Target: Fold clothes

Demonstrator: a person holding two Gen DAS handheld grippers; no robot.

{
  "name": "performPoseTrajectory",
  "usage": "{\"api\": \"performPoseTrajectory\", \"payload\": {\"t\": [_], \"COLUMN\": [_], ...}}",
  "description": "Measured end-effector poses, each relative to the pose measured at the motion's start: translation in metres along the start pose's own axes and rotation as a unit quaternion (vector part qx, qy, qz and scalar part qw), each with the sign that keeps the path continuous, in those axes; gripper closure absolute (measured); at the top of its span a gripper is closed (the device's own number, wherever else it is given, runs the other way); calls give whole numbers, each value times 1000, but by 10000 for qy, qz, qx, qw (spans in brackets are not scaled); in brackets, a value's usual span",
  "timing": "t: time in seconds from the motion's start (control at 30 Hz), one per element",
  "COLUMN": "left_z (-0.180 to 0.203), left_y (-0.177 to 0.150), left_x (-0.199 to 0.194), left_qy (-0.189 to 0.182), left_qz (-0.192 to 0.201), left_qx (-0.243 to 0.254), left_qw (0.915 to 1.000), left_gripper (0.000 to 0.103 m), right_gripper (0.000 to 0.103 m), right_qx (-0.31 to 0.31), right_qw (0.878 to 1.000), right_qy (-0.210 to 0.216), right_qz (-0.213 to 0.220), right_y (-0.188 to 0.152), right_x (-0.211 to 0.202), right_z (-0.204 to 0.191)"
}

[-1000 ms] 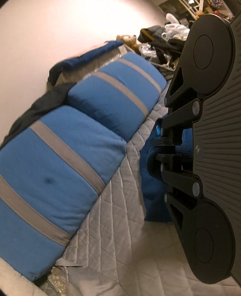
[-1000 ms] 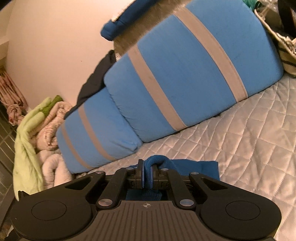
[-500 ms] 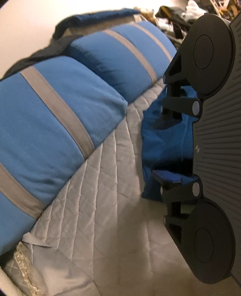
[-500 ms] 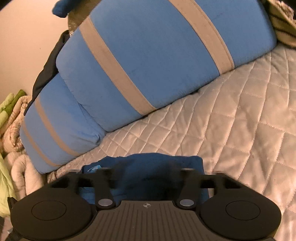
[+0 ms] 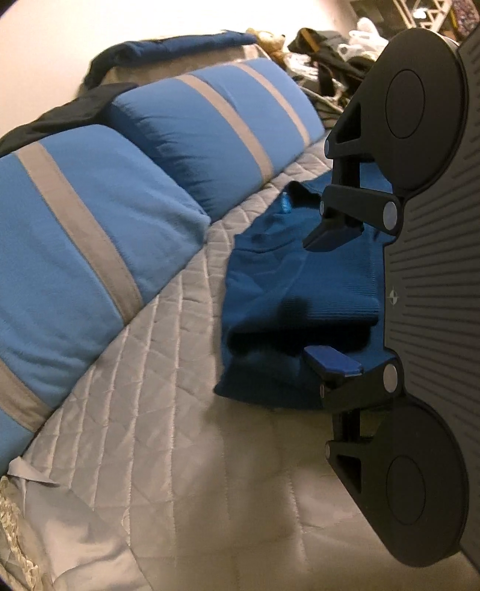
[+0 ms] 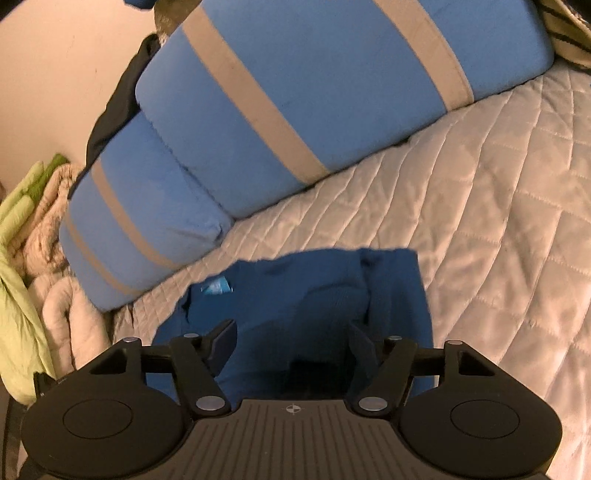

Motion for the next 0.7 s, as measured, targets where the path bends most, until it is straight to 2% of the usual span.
{"api": "performPoseTrajectory", "payload": {"t": [0.07, 0.13, 0.17, 0.2, 0.23, 0.3, 0.37, 0.43, 0.53, 0.57, 0.6, 0.63, 0.67, 0.7], "left_z": [1, 2, 3, 4, 5, 9, 13, 17, 21, 22, 22, 22, 21, 21], "left_y": [-4, -7, -8, -9, -9, -7, 3, 17, 52, 62, 69, 71, 73, 75], "left_x": [3, 7, 9, 10, 11, 11, 9, 8, 8, 9, 9, 8, 7, 5], "left_qy": [90, 159, 196, 219, 225, 180, 49, -121, -436, -543, -550, -447, -343, -240], "left_qz": [-103, -223, -307, -384, -430, -464, -398, -242, 347, 584, 784, 942, 1099, 1257], "left_qx": [91, 199, 252, 307, 367, 471, 411, 276, -126, -308, -402, -397, -393, -388], "left_qw": [9999, 9994, 9990, 9986, 9981, 9976, 9983, 9993, 9984, 9963, 9946, 9938, 9926, 9910], "left_gripper": [50, 68, 86, 94, 97, 98, 98, 98, 97, 89, 62, 45, 24, 24], "right_gripper": [33, 35, 39, 45, 49, 76, 89, 91, 91, 86, 65, 46, 16, 10], "right_qx": [-22, -29, -34, -38, -43, -98, -147, -73, 233, 393, 494, 556, 549, 436], "right_qw": [9999, 9996, 9994, 9992, 9989, 9981, 9978, 9988, 9994, 9971, 9940, 9906, 9882, 9877], "right_qy": [-124, -239, -294, -350, -405, -511, -537, -392, 60, 244, 295, 286, 189, 36], "right_qz": [-93, -153, -177, -200, -224, -315, -360, -276, 251, 612, 933, 1220, 1416, 1504], "right_y": [-5, -7, -8, -9, -10, -11, -6, 5, 40, 54, 65, 74, 79, 82], "right_x": [5, 10, 12, 14, 16, 21, 23, 24, 23, 21, 19, 17, 15, 14], "right_z": [0, 2, 3, 4, 5, 6, 4, 2, -2, -1, 1, 3, 5, 4]}}
Point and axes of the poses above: each gripper's, at about its wrist camera, not at the fingertips, and x roughly the way its jaws point, z to its right, y to its top, the point moved 9 cm from there along x, roughly the way its jaws point, and after that the axes turned 3 degrees about y, right-handed, at the moved point
